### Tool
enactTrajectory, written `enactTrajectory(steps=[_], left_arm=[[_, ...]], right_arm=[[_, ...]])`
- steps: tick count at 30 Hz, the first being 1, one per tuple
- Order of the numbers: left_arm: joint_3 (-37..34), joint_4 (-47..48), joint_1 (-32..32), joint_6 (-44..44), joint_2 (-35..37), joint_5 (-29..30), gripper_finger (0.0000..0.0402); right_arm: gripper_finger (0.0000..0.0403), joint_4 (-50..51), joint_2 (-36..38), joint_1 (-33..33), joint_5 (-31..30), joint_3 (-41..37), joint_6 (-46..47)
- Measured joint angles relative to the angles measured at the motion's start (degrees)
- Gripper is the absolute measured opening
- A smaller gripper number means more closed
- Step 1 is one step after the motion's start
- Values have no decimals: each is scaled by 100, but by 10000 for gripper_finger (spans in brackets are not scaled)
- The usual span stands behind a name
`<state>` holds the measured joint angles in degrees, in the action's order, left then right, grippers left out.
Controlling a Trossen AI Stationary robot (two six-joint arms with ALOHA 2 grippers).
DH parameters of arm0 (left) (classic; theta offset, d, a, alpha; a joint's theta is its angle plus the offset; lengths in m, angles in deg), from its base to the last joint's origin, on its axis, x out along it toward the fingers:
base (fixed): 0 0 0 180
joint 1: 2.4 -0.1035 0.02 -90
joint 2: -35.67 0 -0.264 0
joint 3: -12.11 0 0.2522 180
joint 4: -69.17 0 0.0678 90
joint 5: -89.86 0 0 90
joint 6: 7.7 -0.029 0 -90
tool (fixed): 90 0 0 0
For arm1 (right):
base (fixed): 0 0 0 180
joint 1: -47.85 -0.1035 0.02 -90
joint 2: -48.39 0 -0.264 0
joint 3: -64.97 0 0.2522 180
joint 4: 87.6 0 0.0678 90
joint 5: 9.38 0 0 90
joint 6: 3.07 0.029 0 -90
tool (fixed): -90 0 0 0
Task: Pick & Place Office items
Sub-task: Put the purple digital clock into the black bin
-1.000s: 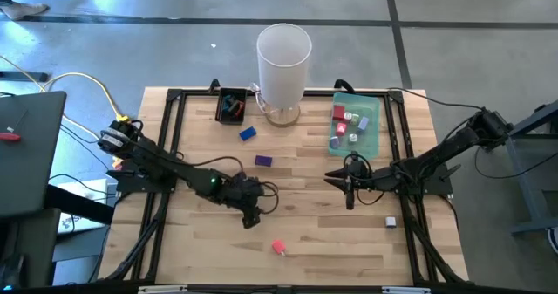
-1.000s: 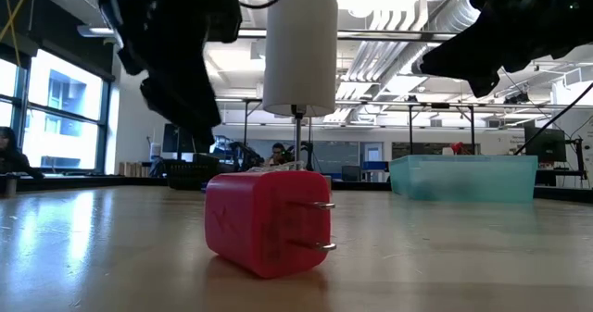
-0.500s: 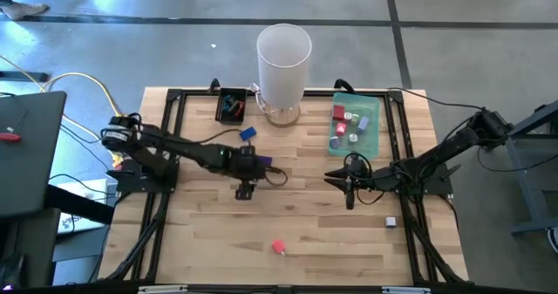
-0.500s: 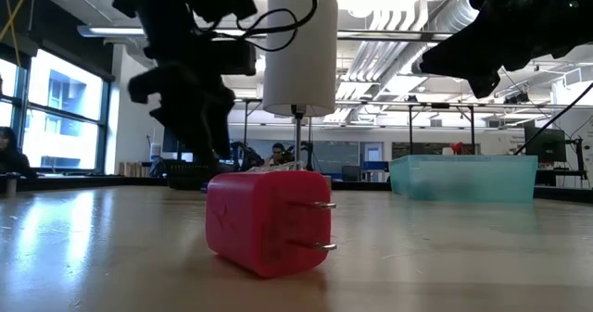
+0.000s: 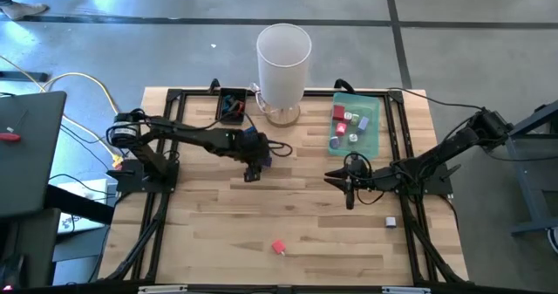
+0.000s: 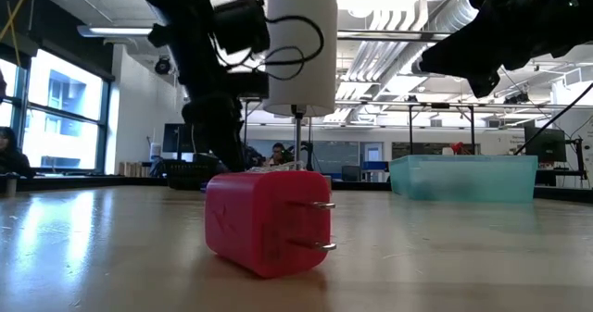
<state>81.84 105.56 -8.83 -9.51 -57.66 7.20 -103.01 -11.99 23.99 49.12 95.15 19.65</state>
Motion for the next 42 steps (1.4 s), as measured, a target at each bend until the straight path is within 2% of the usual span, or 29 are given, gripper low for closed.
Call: enactTrajectory(steps=[11, 21, 28, 33, 40, 42], left_arm=[[-3, -450, -70, -293, -598, -12, 294], [15, -517, -70, -331, -744, -40, 294], [11, -509, -75, -17, -757, -278, 289], [7, -513, -75, 131, -764, -408, 249], [4, -492, -56, 407, -766, -510, 150], [4, -491, -25, 456, -766, -506, 143]], right_arm=[[70, -35, -7, 0, -4, 0, 3], [70, -79, -9, 0, -7, 0, 0], [70, -106, -9, 0, -7, 0, 0], [70, -105, -9, 0, -7, 0, 0], [70, -105, -9, 0, -7, 0, 0], [70, -105, -9, 0, -4, 0, -2]])
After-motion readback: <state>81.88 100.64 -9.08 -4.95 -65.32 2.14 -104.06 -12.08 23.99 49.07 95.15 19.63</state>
